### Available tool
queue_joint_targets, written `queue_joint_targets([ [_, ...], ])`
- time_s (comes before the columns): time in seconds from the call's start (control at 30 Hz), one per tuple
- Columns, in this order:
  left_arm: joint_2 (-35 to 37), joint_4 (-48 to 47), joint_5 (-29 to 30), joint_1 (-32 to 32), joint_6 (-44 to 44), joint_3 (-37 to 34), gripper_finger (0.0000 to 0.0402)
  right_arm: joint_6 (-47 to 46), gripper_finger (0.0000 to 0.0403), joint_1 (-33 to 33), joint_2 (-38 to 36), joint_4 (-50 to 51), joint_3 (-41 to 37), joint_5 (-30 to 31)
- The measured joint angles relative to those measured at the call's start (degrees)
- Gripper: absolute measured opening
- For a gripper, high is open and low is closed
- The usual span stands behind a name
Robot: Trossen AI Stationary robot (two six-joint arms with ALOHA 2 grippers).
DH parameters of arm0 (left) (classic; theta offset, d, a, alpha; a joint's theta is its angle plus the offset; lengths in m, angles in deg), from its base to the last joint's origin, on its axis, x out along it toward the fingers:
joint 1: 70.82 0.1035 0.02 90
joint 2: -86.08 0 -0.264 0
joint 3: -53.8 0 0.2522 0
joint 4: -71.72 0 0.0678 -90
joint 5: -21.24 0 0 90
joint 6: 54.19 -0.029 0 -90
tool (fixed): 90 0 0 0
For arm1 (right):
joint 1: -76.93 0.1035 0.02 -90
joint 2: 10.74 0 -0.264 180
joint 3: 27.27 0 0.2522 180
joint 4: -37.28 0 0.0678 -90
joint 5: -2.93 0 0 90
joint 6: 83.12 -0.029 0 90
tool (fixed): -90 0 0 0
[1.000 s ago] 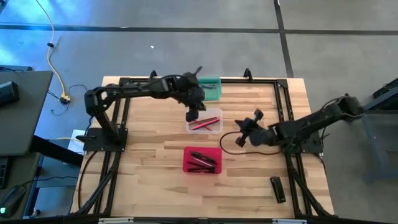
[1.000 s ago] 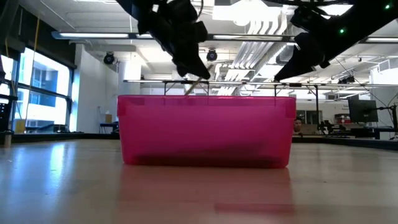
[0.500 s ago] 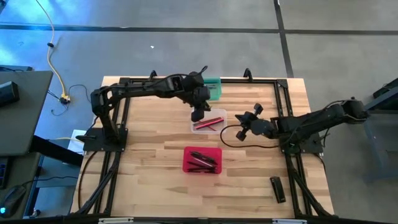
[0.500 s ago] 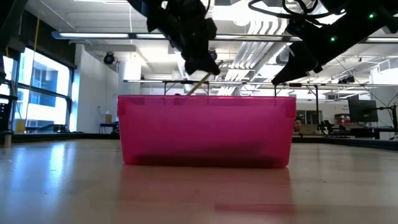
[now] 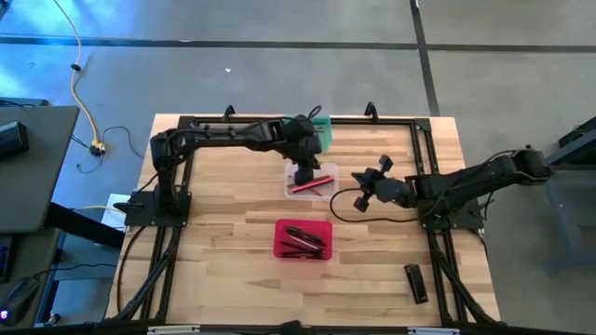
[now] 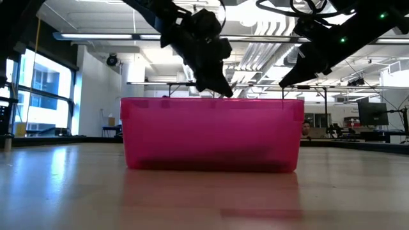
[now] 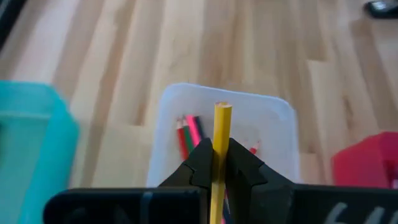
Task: Sort crayons/erasers/pens/pencils in bins
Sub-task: Put the yellow pencil into the transparent bin
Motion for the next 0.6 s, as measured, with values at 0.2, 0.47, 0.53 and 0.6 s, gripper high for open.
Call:
queue_joint_targets([
  [0.2,0.5,-2.9,2.5,0.3,-0.6,0.0,0.0005,0.0,0.0,0.0,0.0,0.2,0.0,-0.5],
  [0.47,-0.5,-4.5,0.6,-0.6,-2.4,0.0,0.0005,0.0,0.0,0.0,0.0,0.7,0.0,-0.5],
  [0.53,-1.8,-4.6,0.6,-1.3,-2.4,0.0,0.0005,0.0,0.0,0.0,0.0,0.7,0.0,-0.5],
  [0.6,-3.1,-4.6,0.5,-1.8,-2.4,0.0,0.0005,0.0,0.0,0.0,0.0,0.7,0.0,-0.5],
])
